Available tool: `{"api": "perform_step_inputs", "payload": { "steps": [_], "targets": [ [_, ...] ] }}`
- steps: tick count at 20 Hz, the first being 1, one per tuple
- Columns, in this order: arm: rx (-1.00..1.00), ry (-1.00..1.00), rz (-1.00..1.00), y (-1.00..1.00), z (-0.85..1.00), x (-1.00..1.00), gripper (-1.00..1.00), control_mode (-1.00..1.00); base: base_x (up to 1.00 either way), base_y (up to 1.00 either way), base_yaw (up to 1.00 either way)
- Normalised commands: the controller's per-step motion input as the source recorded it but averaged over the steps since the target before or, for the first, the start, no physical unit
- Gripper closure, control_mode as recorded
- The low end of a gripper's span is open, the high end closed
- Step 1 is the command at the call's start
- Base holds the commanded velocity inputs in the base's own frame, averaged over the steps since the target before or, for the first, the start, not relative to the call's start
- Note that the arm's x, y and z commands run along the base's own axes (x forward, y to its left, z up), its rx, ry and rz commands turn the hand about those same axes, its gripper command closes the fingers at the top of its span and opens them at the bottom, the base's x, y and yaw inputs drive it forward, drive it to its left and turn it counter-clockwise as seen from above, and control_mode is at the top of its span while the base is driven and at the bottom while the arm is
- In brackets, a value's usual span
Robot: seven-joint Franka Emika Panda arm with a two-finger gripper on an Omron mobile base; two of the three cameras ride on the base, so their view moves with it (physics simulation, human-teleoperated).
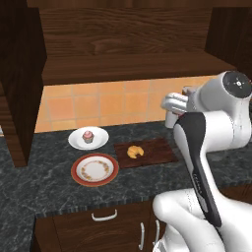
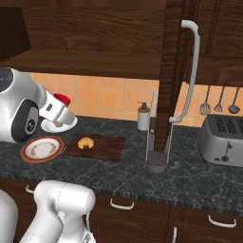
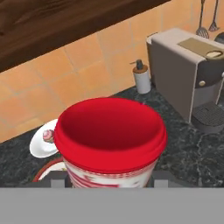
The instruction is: From the different types of pastries on the counter, select a croissant and place it on the cutting board. Then retrieve a jar of jam from the cabinet and place it alongside the croissant on the cutting board.
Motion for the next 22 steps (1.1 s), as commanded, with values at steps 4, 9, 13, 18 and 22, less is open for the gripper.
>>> {"api": "perform_step_inputs", "payload": {
  "steps": [4,9,13,18,22],
  "targets": [
    [-0.14,0.31,0.0,-0.02,-0.84,0.61,1.0,-1.0,0.0,0.0,0.0],
    [-0.17,0.19,0.0,-0.03,-0.79,0.62,1.0,-1.0,0.0,0.0,0.0],
    [-0.17,0.01,0.02,-0.1,-0.48,0.37,1.0,-1.0,0.0,0.0,0.0],
    [-0.14,0.0,0.03,-0.07,-0.55,0.28,1.0,-1.0,0.0,0.0,0.0],
    [0.02,0.06,0.02,-0.19,-0.26,0.2,1.0,-1.0,0.0,0.0,0.0]
  ]
}}
